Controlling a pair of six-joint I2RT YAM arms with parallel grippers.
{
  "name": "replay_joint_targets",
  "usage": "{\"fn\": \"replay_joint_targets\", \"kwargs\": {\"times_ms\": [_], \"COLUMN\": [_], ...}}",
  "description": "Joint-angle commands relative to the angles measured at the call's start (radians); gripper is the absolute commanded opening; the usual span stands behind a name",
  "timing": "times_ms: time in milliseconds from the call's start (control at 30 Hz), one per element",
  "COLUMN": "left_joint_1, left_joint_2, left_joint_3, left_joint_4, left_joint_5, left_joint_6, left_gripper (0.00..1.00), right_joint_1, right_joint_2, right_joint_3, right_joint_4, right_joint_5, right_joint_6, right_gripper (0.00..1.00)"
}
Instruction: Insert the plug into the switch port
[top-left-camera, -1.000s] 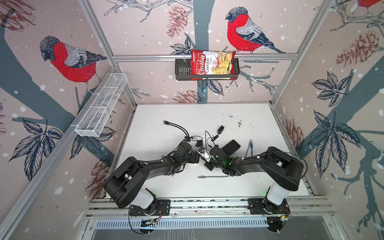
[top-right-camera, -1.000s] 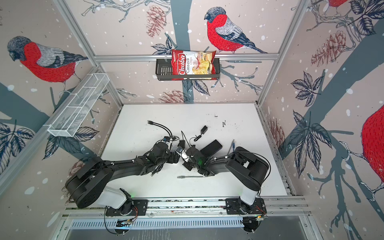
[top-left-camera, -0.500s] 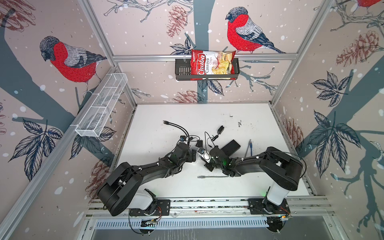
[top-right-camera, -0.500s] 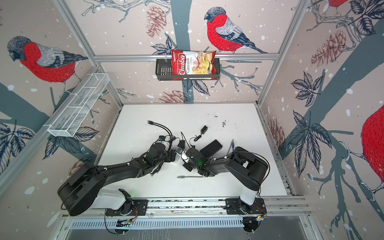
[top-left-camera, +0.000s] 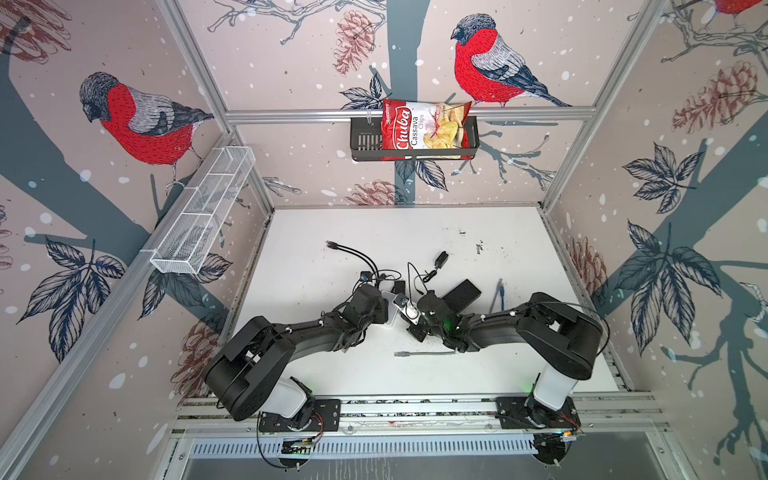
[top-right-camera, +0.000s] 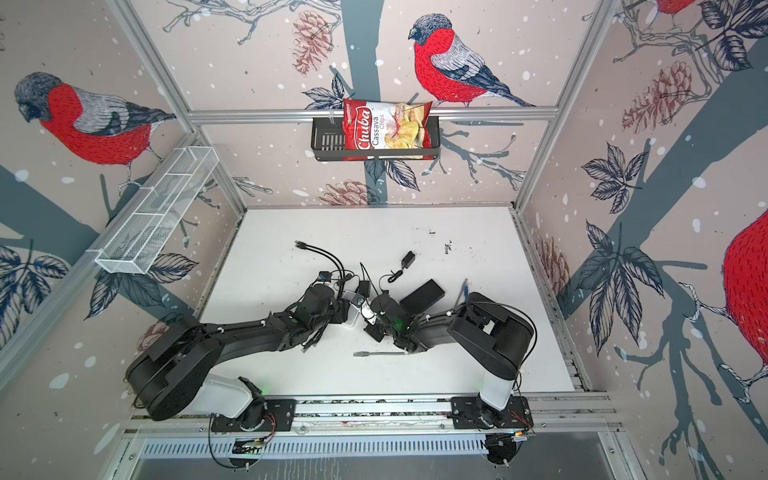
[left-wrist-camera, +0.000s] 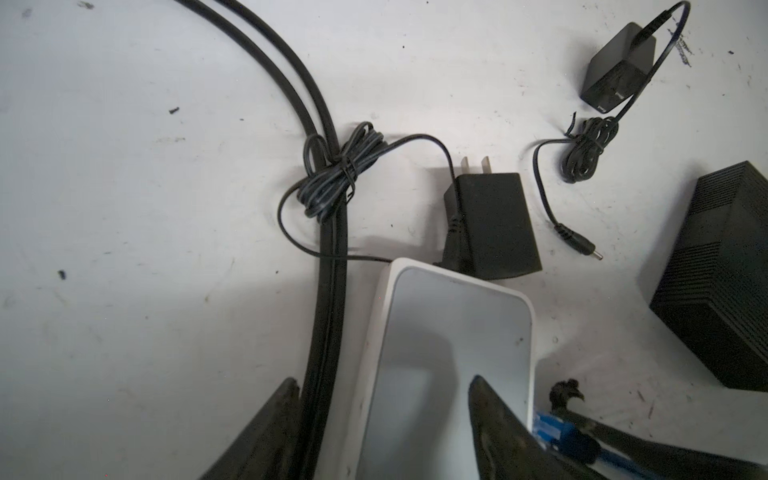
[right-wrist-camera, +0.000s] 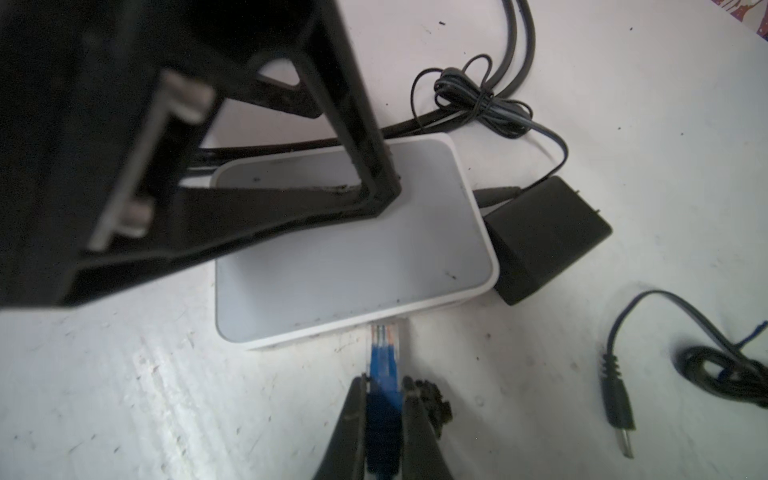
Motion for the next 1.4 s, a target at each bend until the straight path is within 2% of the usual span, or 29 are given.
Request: {"fn": "replay_joint_targets", "kwargs": {"times_ms": [0, 300, 967, 1367], "left_joint_1": [0.003, 0.003, 0.003, 0.002], "left_joint_2": [-0.009, -0.003, 0.025, 0.052], "left_joint_3": [-0.008, -0.021, -0.041, -0.044], "left_joint_4": [0.019, 0.055, 0.118, 0.161], "left_joint_5": [0.0, 0.032, 0.12, 0.201], "left_joint_6": [-0.009, -0.006, 0.003, 0.042], "left_gripper": [0.63, 0.58, 0.54, 0.54], "right_joint_1": [0.001, 0.006, 0.021, 0.024], "right_joint_2": [0.006, 0.005, 0.026, 0.036], "right_joint_3": [0.009, 0.015, 0.028, 0.052], "right_joint_4": [0.005, 0.012, 0.014, 0.027], "right_joint_5": [0.011, 0.003, 0.013, 0.009], "right_joint_6": [-0.005, -0.012, 0.01, -0.034], "right_gripper": [0.0, 0.0, 0.0, 0.0]}}
